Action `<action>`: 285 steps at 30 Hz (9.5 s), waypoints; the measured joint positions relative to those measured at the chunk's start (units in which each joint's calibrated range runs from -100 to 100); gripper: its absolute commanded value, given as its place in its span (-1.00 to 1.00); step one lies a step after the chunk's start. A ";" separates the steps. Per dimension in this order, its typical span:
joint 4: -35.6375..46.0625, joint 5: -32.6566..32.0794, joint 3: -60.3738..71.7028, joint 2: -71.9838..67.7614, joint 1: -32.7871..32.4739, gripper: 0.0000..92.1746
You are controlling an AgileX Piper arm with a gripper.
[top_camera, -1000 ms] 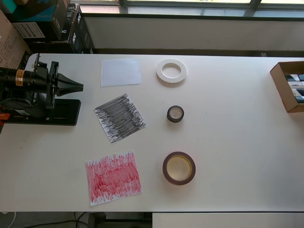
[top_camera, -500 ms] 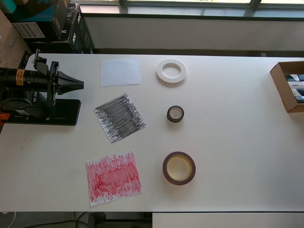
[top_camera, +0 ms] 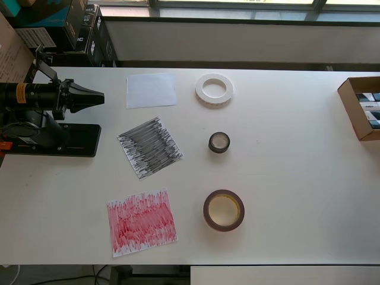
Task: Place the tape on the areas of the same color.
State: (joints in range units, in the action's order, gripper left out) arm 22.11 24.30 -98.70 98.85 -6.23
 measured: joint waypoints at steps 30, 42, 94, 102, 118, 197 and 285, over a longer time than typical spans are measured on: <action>0.00 1.13 0.00 0.00 0.00 -0.99; 0.00 1.13 0.00 0.00 0.00 -0.99; 7.44 0.30 41.21 -30.96 -3.26 -0.99; 23.16 -1.41 66.30 -53.80 -2.43 -0.99; 34.55 -11.15 96.51 -88.17 -1.75 -0.99; 31.64 -19.63 84.42 -115.36 -1.73 -0.98; 36.86 -50.04 99.82 -144.65 -7.51 -0.72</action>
State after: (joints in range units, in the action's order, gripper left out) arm 58.97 -25.75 1.12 -45.79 -13.74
